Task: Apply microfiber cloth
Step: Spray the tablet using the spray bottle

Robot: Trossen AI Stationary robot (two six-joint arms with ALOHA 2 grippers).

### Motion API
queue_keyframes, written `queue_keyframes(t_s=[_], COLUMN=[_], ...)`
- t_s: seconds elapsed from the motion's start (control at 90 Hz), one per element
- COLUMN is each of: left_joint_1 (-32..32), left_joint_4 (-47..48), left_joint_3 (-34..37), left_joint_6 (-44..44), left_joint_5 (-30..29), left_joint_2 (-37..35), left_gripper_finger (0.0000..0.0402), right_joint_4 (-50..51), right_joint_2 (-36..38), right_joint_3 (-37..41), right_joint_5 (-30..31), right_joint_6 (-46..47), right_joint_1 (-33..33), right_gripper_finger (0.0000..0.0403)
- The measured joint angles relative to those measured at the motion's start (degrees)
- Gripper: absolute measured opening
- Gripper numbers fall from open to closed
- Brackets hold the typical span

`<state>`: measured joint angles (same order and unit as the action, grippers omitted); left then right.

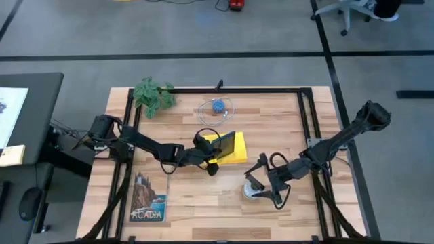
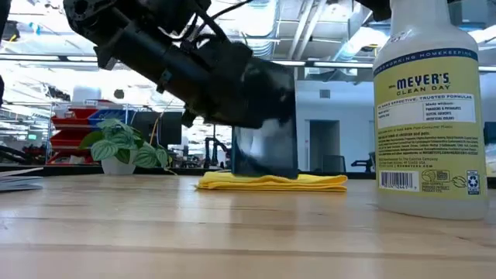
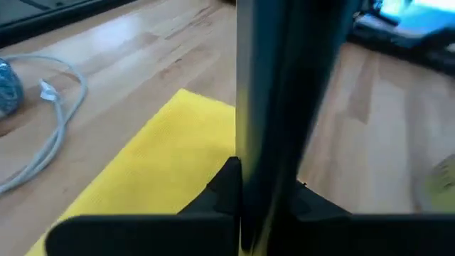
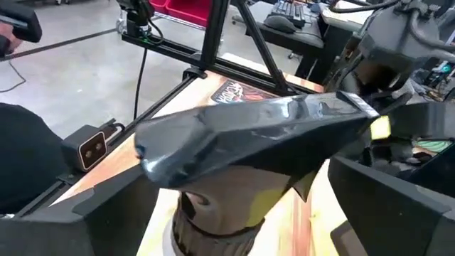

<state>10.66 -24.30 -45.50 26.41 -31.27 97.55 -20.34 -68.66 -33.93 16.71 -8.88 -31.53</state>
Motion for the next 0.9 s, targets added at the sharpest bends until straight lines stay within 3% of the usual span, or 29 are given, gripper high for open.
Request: queue_keyframes(t_s=[0.278, 0.511, 0.667, 0.9], left_joint_1=[2.0, 3.3, 3.4, 3.7], left_joint_4=[-0.7, 4.1, 9.4, 11.2], left_joint_3=[-1.5, -6.5, -8.5, -8.6], left_joint_6=[0.3, -0.5, 0.0, 3.3], left_joint_5=[-0.2, -0.3, -0.6, -0.7], left_joint_2=[-3.2, -3.4, -3.4, -3.4], left_gripper_finger=[0.0009, 0.0009, 0.0009, 0.0009], right_joint_4=[-1.5, -3.3, -7.9, -9.5], right_joint_2=[0.0, -2.3, -6.5, -7.5], right_joint_3=[0.0, 0.0, 0.0, 0.0], right_joint_5=[-0.4, -7.6, -7.3, -0.9], right_joint_6=[-0.2, 0.3, 0.1, 0.9], right_joint_1=[2.5, 4.4, 3.8, 1.7], right_gripper_finger=[0.0388, 0.0388, 0.0388, 0.0388])
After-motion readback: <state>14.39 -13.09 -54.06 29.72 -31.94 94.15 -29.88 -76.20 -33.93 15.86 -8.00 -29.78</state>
